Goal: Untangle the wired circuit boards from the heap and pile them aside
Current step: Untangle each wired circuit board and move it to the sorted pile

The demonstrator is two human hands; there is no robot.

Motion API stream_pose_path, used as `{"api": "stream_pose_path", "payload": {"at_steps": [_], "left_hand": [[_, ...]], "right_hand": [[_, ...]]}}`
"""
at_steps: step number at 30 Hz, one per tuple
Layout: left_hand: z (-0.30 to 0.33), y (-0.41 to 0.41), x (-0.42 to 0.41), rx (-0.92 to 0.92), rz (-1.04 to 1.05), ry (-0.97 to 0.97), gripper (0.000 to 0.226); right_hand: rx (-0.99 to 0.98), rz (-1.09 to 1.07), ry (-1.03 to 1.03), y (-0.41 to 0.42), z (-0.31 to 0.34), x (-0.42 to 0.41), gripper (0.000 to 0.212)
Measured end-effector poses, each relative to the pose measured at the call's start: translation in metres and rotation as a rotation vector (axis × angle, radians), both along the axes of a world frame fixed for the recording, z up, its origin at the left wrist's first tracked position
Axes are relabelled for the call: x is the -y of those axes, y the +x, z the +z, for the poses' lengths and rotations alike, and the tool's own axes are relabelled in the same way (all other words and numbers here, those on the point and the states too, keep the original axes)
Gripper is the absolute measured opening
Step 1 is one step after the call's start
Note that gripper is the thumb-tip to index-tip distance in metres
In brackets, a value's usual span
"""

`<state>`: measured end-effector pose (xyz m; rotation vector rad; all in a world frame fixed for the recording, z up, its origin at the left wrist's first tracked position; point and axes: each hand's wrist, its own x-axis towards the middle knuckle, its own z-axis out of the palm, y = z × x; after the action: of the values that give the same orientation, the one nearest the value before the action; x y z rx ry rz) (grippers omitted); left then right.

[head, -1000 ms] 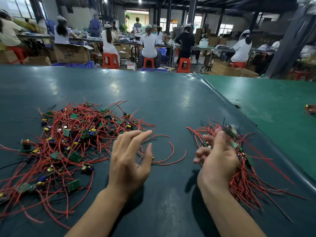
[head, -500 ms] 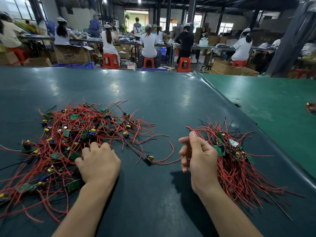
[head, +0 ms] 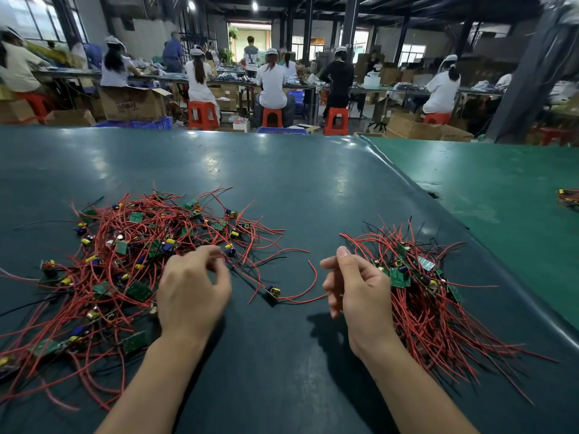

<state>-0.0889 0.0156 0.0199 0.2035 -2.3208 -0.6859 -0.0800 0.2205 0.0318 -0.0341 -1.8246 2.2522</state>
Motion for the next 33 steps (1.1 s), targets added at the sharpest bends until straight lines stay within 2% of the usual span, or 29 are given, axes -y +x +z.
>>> {"api": "stream_pose_path", "payload": {"at_steps": [2, 4, 6, 9, 11, 14, 16, 19, 23, 27, 31, 33], "left_hand": [[-0.004, 0.004, -0.011, 0.005, -0.321, -0.15, 0.032], [-0.011, 0.007, -0.022, 0.108, -0.563, -0.276, 0.036], [-0.015, 0.007, -0.025, 0.136, -0.616, -0.314, 0.02], [-0.014, 0.003, -0.022, 0.038, -0.582, -0.279, 0.005], [-0.012, 0.001, -0.022, -0.125, -0.548, -0.155, 0.009], [-0.004, 0.005, -0.029, -0.382, -0.421, 0.135, 0.018], [0.001, 0.008, -0.034, -0.426, -0.466, 0.4, 0.018], [0.005, 0.015, -0.042, -0.277, -0.673, 0.763, 0.013], [-0.004, 0.019, -0.052, -0.033, -0.962, 1.05, 0.008], [-0.009, 0.019, -0.051, 0.031, -1.063, 1.101, 0.009], [-0.005, 0.017, -0.051, 0.018, -0.987, 1.18, 0.01], [-0.004, 0.015, -0.05, 0.008, -0.958, 1.242, 0.014]], "right_hand": [[0.012, 0.001, 0.003, 0.0, 0.0, 0.001, 0.04], [0.014, 0.004, 0.003, 0.0, 0.0, 0.001, 0.039], [0.02, 0.0, 0.006, -0.001, 0.0, 0.001, 0.039], [0.051, 0.004, 0.018, -0.001, -0.002, 0.0, 0.038], [0.096, 0.049, 0.058, -0.002, -0.003, 0.0, 0.038], [0.185, 0.211, 0.192, 0.0, -0.005, 0.004, 0.037], [0.245, 0.351, 0.2, 0.003, -0.006, 0.008, 0.036], [0.265, 0.482, 0.053, 0.003, -0.005, 0.011, 0.043], [0.187, 0.434, -0.051, 0.001, -0.001, 0.006, 0.038], [0.185, 0.404, -0.106, 0.001, 0.002, 0.002, 0.023], [0.205, 0.288, -0.081, -0.002, 0.0, 0.001, 0.024], [0.184, 0.31, -0.019, -0.001, -0.001, 0.003, 0.026]]}}
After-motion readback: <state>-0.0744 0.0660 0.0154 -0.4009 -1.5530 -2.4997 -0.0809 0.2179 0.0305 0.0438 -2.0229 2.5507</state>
